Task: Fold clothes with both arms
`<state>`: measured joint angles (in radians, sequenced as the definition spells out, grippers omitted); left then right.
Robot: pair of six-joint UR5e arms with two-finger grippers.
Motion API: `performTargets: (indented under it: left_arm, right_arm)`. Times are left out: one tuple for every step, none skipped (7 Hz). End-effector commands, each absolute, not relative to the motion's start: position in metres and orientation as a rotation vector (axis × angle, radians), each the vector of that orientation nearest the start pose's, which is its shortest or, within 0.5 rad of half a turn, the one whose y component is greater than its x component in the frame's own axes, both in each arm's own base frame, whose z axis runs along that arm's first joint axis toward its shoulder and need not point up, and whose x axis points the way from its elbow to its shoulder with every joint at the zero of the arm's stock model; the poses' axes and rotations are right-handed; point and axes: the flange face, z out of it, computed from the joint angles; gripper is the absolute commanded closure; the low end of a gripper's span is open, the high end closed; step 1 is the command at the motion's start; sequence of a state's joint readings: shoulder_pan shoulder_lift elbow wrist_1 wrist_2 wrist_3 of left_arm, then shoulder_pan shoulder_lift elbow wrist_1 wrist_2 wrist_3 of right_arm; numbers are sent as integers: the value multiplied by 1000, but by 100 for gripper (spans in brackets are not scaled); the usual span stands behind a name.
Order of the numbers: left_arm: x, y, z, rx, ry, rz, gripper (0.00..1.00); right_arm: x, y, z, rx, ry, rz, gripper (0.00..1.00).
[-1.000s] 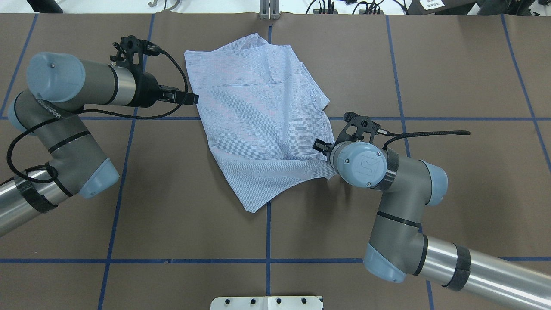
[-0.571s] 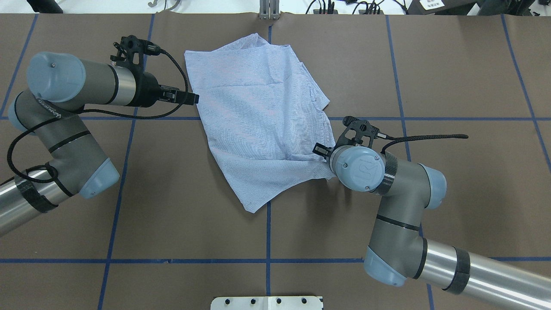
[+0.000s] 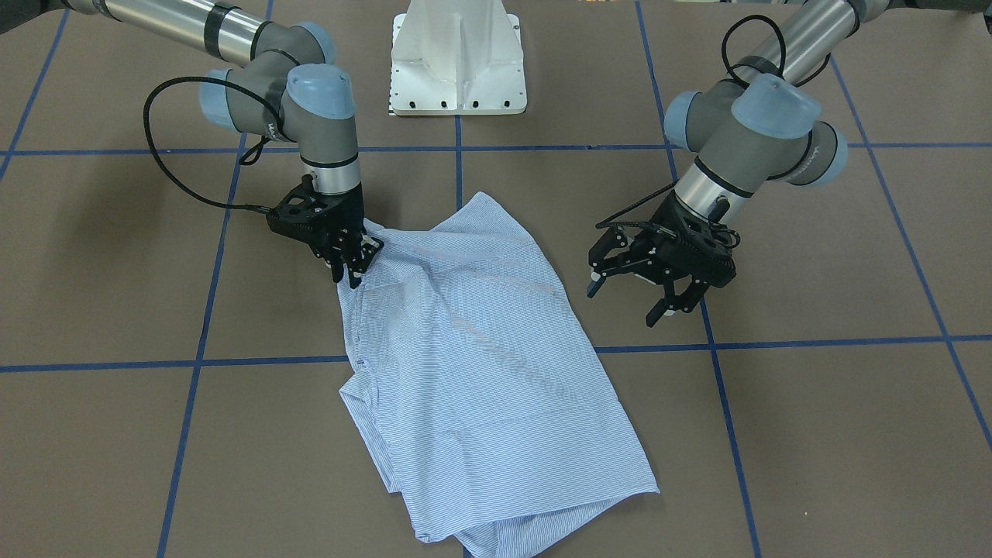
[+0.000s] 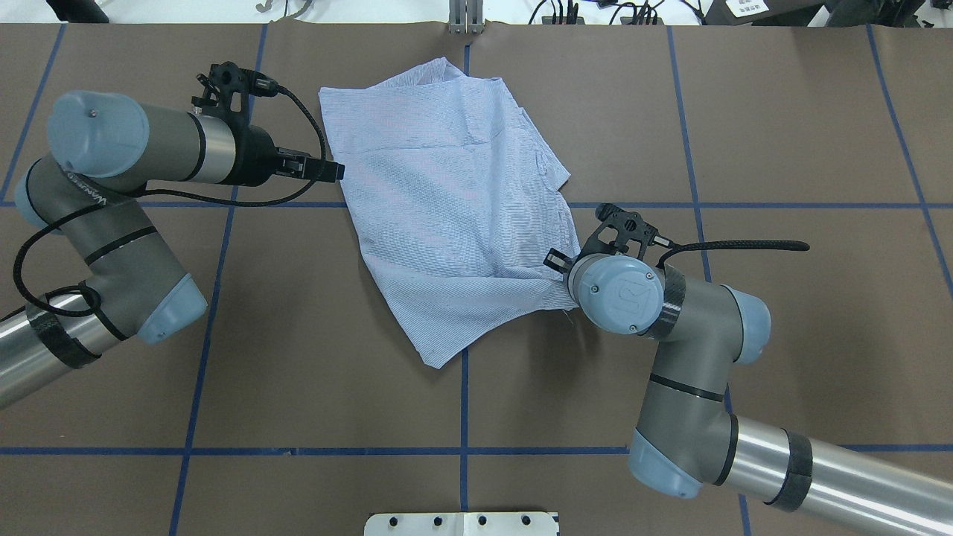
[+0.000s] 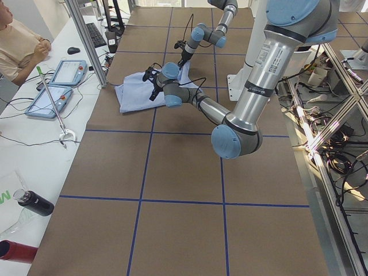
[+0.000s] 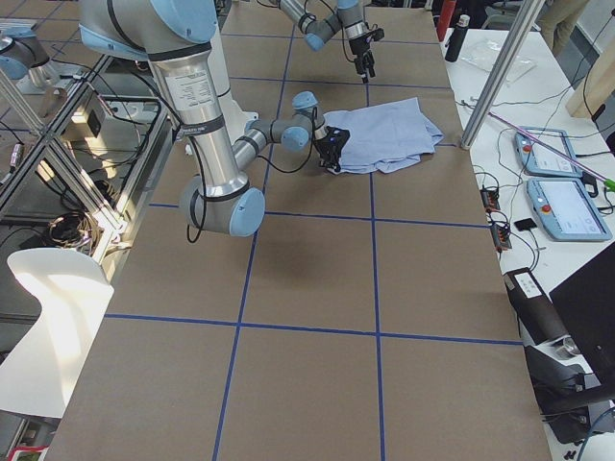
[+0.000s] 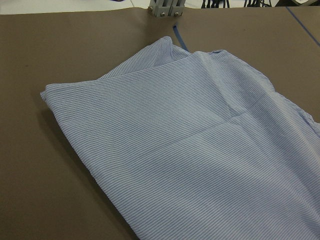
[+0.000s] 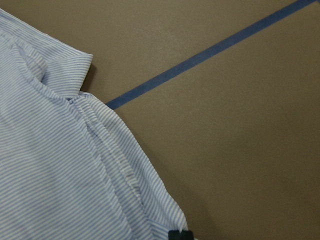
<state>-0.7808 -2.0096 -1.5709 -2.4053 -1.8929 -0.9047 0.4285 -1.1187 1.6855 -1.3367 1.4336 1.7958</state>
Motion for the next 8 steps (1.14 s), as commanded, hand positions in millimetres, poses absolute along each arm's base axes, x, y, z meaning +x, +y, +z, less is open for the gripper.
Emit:
performTargets:
  left_arm:
    - [393,-533,313,625,1128,107,0]
    - [393,-533,313,625,1130,106,0]
    - [397,-526,309,606,1150,87,0]
    - [412,-506,296,554,1204,43,0]
    - [433,-471,288,526,1238,3,0]
    - [451,-421,296,477,1260,-31,0]
    - [461,-371,302,445,1273,-12,0]
    - [469,-336,314,378,1275,-59,0]
  right_arm:
    - [-536,-401,325,190,-820,719,100]
    - [-539,-383,316,164,-801,744,100]
    - [-532,-352,287,152,-799,746,100]
    - [-537,-328,272,160,-788,767,100]
    - [-541,-316,268,164,-799,777,100]
    - [-543,-313,268,176,-801,783,100]
    - [-542,-312,270,190,-798,786,100]
    - [-543,-313,271,199,-797,788,100]
